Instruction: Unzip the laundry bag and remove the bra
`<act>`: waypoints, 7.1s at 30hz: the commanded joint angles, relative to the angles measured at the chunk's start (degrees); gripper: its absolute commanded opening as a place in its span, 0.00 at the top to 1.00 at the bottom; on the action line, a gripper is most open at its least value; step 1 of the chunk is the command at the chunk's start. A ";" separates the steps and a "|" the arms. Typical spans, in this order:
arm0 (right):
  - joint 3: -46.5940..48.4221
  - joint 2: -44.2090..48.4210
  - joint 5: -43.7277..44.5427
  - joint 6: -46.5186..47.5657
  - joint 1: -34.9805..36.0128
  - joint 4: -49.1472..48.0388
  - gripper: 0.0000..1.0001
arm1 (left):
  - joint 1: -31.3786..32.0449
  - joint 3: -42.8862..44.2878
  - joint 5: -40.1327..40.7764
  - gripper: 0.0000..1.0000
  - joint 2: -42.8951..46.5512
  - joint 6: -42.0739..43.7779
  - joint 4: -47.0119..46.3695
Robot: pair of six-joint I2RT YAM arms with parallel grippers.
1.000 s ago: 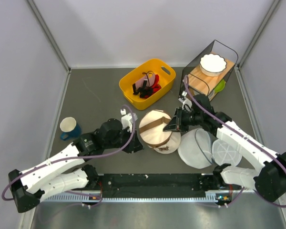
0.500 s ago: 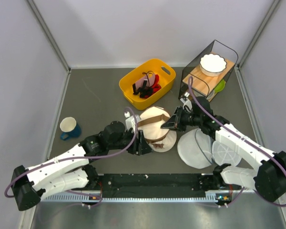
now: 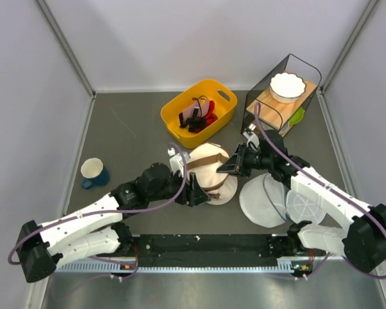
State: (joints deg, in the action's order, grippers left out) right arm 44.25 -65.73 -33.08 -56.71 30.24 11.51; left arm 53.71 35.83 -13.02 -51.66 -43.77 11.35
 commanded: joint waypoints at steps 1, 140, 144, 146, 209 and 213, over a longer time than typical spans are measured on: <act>1.28 1.31 -1.37 -0.16 -0.18 -4.48 1.00 | -0.45 -0.15 -0.96 0.27 -0.98 2.46 -7.13; -2.70 10.20 23.44 -0.45 14.33 11.60 1.00 | 0.60 1.08 1.49 1.00 4.54 2.46 9.38; 1.10 5.27 13.76 13.95 7.92 13.36 1.00 | 0.52 3.09 6.94 1.00 7.27 6.66 13.16; 3.82 2.90 12.87 18.19 7.20 16.68 1.00 | 0.52 3.71 9.40 1.00 7.80 8.08 15.18; 9.36 15.11 31.33 17.24 6.85 27.34 1.00 | 4.02 33.23 9.22 0.23 -11.35 21.52 22.65; 13.75 11.60 26.58 16.90 6.85 28.39 1.00 | 8.77 38.51 12.40 0.21 -15.83 24.43 24.76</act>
State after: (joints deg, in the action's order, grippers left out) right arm 51.59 -52.07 -1.87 -40.05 37.32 40.60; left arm 59.11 68.66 -3.49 -65.06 -23.51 34.87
